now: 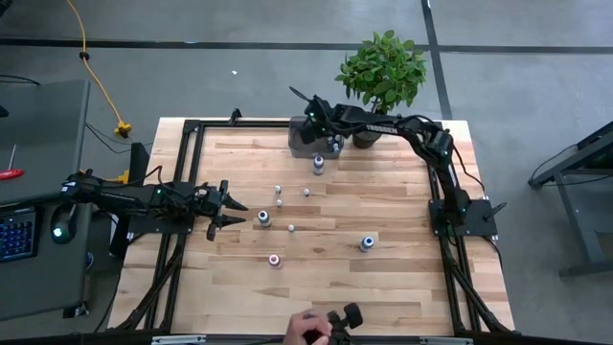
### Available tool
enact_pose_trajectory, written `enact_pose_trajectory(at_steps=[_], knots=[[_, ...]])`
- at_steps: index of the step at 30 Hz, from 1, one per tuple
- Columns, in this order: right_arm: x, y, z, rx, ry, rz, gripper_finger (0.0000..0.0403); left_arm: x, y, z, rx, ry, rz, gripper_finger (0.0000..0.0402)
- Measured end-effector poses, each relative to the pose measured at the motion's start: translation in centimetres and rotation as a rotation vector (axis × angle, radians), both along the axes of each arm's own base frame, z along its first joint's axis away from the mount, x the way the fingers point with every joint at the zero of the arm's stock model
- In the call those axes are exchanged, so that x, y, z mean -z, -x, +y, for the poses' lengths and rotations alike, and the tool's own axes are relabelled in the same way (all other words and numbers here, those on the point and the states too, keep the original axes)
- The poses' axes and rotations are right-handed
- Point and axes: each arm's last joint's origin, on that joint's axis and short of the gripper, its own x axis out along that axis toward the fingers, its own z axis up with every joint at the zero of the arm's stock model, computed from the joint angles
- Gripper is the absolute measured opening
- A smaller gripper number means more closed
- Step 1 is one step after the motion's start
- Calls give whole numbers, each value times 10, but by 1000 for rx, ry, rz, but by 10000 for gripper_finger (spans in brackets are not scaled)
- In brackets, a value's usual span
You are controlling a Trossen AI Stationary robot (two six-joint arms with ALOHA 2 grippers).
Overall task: Pick & Place food coloring
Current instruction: Put the right small red food coloring bottle into the black bin
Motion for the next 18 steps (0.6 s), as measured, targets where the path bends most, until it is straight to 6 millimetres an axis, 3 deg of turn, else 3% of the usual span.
enact_pose_trajectory(at_steps=[18], knots=[[11, 7, -11, 111, 5, 34, 55, 0, 0, 0, 0, 0, 0, 163]])
